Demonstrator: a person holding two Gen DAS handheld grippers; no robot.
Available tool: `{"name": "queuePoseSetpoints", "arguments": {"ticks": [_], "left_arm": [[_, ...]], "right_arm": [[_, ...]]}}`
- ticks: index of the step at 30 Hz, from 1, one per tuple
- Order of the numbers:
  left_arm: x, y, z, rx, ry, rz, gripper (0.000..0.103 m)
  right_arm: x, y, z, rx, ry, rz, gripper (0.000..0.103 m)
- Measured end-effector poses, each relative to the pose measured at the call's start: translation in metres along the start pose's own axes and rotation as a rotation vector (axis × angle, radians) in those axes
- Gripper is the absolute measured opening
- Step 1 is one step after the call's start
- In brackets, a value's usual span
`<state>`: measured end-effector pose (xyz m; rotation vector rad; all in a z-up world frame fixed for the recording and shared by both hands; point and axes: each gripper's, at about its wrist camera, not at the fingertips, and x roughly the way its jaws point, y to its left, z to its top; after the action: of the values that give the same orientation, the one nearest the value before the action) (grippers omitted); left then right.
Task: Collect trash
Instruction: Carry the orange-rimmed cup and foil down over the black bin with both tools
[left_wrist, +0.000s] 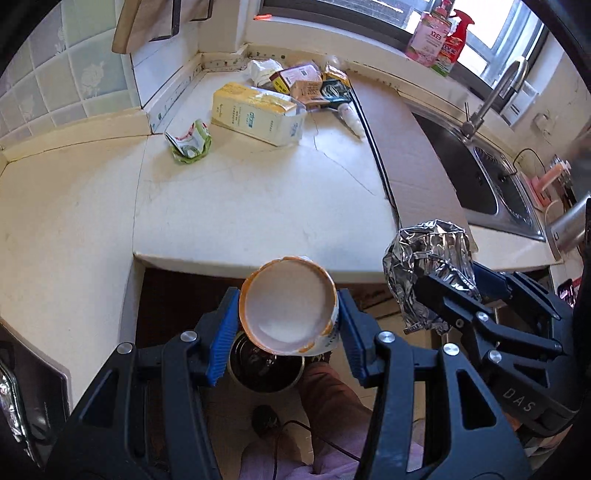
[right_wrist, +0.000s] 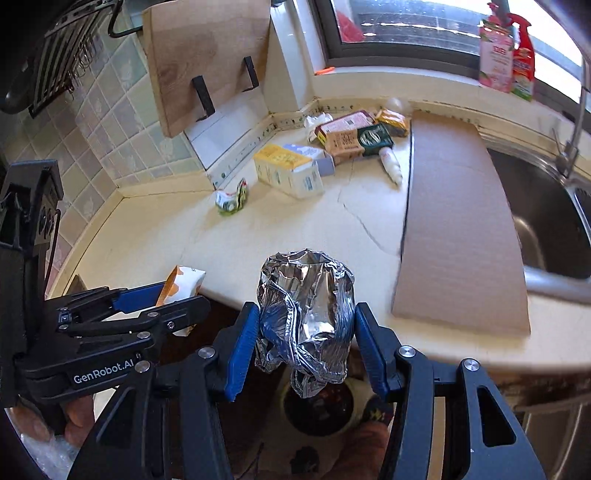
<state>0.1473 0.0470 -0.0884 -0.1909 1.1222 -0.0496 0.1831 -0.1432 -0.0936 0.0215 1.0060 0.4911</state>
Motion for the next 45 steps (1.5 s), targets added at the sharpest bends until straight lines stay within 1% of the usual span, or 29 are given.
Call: {"name": "queuePoseSetpoints", "arguments": {"ticks": [4,10,16,19,23,27,34,39,44,45], "left_arm": [[0.001,-0.002,-0.033,0.022,0.032,-0.017,0.048],[0.014,-0.007,-0.065,0.027,0.084,-0.018,0.048],[0.041,-0.007,-0.088,-0.003,0.144,0.009,0.048],[0.067,-0.005,-0.102,-0.015,0.171,0.032,0.048],[0.113,0.004,-0.121,-0.041,0.217,0.076,0.048],[0.157,0.018,-0.138,-0.083,0.244,0.093,0.048],[0.220,0.048,-0.161,-0.136,0.276,0.123,0.048],[0.265,0.074,-0.177,-0.188,0.323,0.142,0.048],[0.299,0.084,-0.190,-0.209,0.346,0.135,0.048],[0.304,0.085,-0.192,-0.207,0.353,0.129,0.048]], "right_arm": [[-0.009,0.010,-0.039,0.014,0.033,-0.036,0.052],[-0.009,0.015,-0.086,0.012,0.107,-0.064,0.052],[0.014,0.008,-0.114,0.020,0.185,-0.060,0.052],[0.038,0.000,-0.130,0.033,0.243,-0.043,0.052],[0.078,-0.010,-0.155,0.034,0.305,-0.027,0.052],[0.121,-0.018,-0.177,0.044,0.350,-0.010,0.052],[0.198,-0.033,-0.207,0.071,0.385,-0.001,0.052],[0.250,-0.045,-0.225,0.088,0.395,-0.009,0.052],[0.296,-0.056,-0.240,0.092,0.414,-0.024,0.053],[0.298,-0.060,-0.245,0.096,0.417,-0.023,0.053]]}}
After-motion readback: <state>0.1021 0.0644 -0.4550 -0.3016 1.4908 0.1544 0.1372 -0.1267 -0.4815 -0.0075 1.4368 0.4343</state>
